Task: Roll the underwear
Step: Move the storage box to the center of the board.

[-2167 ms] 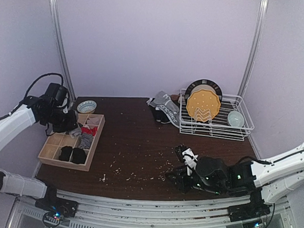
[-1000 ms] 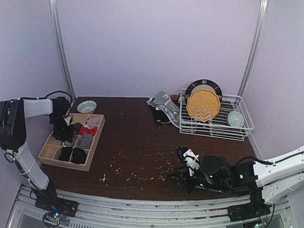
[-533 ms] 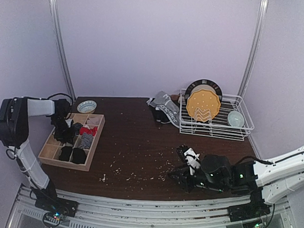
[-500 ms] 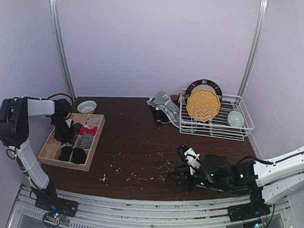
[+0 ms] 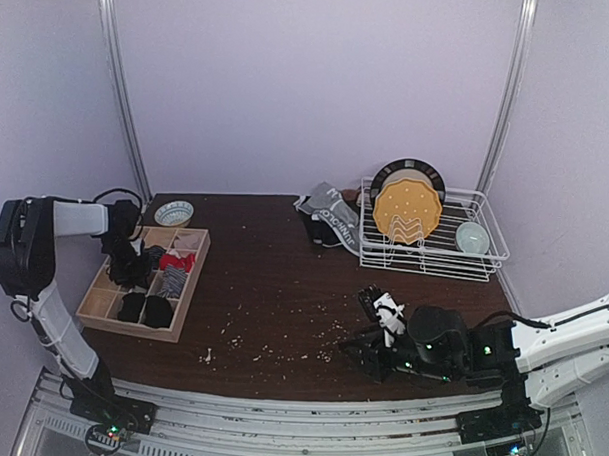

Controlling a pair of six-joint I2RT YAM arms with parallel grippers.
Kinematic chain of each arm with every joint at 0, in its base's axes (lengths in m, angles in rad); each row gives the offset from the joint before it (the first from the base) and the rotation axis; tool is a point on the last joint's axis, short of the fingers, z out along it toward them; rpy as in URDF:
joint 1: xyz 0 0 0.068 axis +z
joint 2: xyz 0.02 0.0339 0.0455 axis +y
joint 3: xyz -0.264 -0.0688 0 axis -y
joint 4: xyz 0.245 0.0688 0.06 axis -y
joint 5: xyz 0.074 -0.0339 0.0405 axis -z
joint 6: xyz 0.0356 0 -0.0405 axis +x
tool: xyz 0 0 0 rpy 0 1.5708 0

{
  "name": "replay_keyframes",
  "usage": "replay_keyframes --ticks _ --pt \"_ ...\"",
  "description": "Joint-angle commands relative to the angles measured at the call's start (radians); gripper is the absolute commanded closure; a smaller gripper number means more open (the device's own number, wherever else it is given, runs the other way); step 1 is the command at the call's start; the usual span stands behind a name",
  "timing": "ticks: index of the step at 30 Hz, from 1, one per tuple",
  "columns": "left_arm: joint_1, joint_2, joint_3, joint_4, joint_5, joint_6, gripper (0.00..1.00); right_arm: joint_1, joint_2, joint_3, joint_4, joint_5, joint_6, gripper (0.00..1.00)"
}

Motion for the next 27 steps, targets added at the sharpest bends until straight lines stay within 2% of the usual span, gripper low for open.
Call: replay_keyframes --ticks 1,9,12,16,21,27 --pt "-0.032 0.044 -0.118 0.133 0.104 -0.098 1.0 -0.006 -0.019 -0.01 0.003 -0.008 -0.014 0.63" --pt "-0.091 0.019 -0.137 0.128 0.105 -0.14 1.0 -0.008 -0.025 -0.015 0.008 -0.025 -0.004 0.63" --pt "-0.136 0.001 -0.146 0.121 0.058 -0.169 1.0 -0.009 -0.038 -0.016 -0.004 -0.021 -0.007 0.63" --pt "-0.167 -0.019 -0.16 0.125 0.089 -0.191 1.0 -0.009 -0.044 -0.015 -0.016 -0.015 -0.012 0.62" --pt "-0.258 -0.011 -0.15 0.115 0.076 -0.231 1.0 -0.011 -0.036 -0.007 -0.016 -0.019 -0.014 0.62" --pt "-0.353 0.008 -0.141 0.152 0.134 -0.328 1.0 -0.011 -0.033 0.002 -0.024 -0.025 -0.01 0.62"
